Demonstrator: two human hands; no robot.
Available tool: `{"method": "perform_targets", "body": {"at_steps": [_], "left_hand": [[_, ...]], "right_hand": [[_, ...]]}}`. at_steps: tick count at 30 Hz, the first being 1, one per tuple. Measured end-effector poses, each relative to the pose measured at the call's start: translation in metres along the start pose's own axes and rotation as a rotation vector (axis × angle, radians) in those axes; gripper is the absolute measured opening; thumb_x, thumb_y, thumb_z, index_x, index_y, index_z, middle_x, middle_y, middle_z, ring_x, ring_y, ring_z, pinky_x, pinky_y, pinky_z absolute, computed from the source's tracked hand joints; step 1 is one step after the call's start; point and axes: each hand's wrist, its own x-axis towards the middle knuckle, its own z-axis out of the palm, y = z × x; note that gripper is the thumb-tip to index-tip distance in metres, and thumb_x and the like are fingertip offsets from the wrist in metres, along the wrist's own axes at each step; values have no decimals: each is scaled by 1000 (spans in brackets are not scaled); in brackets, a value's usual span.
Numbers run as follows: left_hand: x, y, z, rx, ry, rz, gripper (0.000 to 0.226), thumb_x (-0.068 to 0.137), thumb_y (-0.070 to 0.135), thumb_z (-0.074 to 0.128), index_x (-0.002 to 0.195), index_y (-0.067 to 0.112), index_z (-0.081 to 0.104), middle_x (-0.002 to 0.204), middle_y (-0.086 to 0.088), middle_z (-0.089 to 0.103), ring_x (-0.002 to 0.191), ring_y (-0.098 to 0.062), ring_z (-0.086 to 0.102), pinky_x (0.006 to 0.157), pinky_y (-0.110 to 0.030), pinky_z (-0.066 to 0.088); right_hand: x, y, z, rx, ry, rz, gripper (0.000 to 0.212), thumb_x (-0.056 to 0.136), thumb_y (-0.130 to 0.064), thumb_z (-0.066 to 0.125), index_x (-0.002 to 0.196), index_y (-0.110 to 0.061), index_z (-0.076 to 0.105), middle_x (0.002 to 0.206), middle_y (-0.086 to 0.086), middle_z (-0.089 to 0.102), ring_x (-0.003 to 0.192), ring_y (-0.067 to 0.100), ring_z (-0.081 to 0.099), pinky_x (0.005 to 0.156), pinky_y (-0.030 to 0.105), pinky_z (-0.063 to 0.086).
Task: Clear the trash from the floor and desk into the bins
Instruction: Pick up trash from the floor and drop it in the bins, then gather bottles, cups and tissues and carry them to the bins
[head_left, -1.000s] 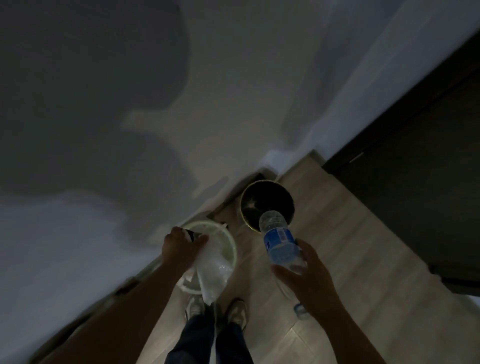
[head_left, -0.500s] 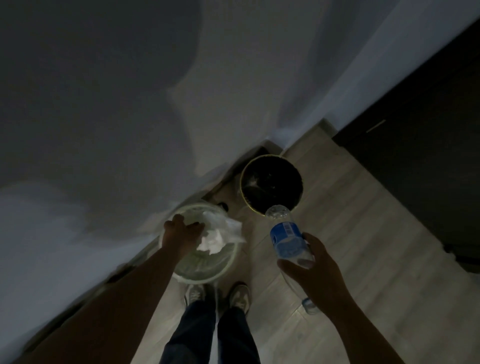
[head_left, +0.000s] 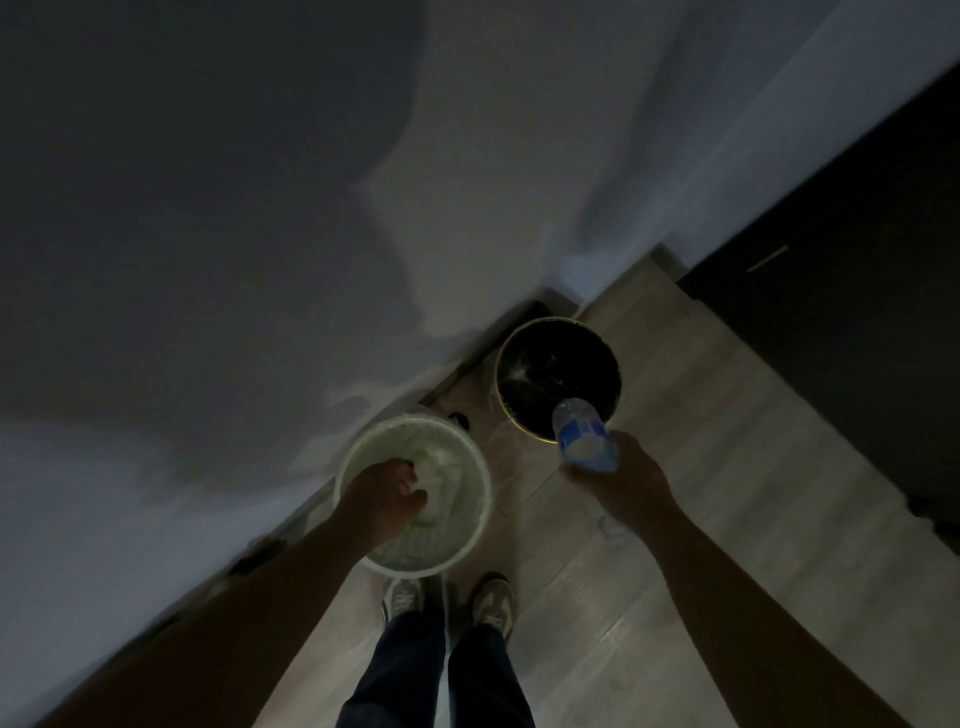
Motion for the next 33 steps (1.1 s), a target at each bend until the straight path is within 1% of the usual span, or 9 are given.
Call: {"method": "perform_targets", "body": {"at_steps": [2, 4, 7, 12, 16, 20, 24, 29, 33], "left_hand": [[1, 1, -7, -13, 13, 19, 29, 88, 20, 63, 113, 6, 62, 111, -9, 66, 101, -20, 59, 76, -19, 36], [0, 2, -15, 0, 27, 43, 28, 87, 20, 64, 111, 7, 63, 110, -9, 67, 103, -21, 60, 74, -19, 37], [-8, 3, -25, 32, 45, 75, 26, 87, 22, 63, 110, 9, 63, 109, -8, 67, 102, -22, 60, 76, -22, 39], [-32, 16, -44, 105, -13, 144, 28, 90, 24, 59, 114, 9, 60, 113, -8, 65, 104, -22, 60, 87, -30, 47], [-67, 33, -72, 165, -2, 228, 35, 93, 28, 56, 124, 10, 55, 123, -8, 59, 115, -21, 55, 98, -31, 42], [-119, 52, -113, 217, 51, 316, 35, 93, 33, 54, 124, 17, 51, 124, -3, 54, 115, -18, 52, 97, -28, 40], [-169, 71, -149, 258, 155, 397, 35, 92, 33, 57, 122, 16, 53, 119, -4, 56, 108, -17, 53, 89, -20, 37], [-252, 97, -195, 181, 422, 440, 41, 89, 31, 62, 126, 15, 55, 119, -4, 58, 105, -15, 56, 84, -15, 37], [-321, 102, -213, 144, 581, 394, 38, 88, 37, 62, 122, 22, 56, 116, 3, 58, 101, -11, 57, 78, -16, 39]], "right_hand": [[18, -13, -3, 0, 65, 22, 75, 84, -40, 69, 143, -9, 36, 134, 17, 52, 112, 29, 55, 81, 29, 42], [30, -23, -5, -13, 108, 52, 75, 89, -42, 60, 147, -6, 29, 143, 21, 44, 127, 34, 46, 93, 34, 41], [29, -33, -3, -83, 113, 50, 65, 89, -37, 61, 139, -2, 39, 136, 25, 49, 124, 38, 48, 94, 35, 40], [-7, -42, -5, -159, 43, 10, 51, 87, -31, 63, 130, -7, 51, 124, 17, 60, 117, 32, 54, 90, 32, 42], [-51, -57, -20, -242, 39, -80, 30, 85, -24, 64, 111, -9, 62, 109, 15, 67, 108, 31, 60, 86, 30, 43], [-106, -91, -52, -325, -10, -166, 35, 86, -25, 60, 120, -16, 59, 113, 7, 67, 106, 24, 60, 82, 27, 45], [-153, -133, -86, -453, -67, -380, 38, 90, -30, 58, 126, -18, 55, 118, 1, 63, 104, 17, 59, 80, 26, 46], [-213, -193, -135, -656, 52, -782, 35, 91, -36, 58, 121, -18, 56, 117, 2, 62, 110, 18, 57, 89, 27, 44], [-254, -227, -154, -641, 42, -1021, 39, 90, -38, 61, 125, -23, 53, 115, -4, 60, 100, 10, 54, 80, 19, 38]]}}
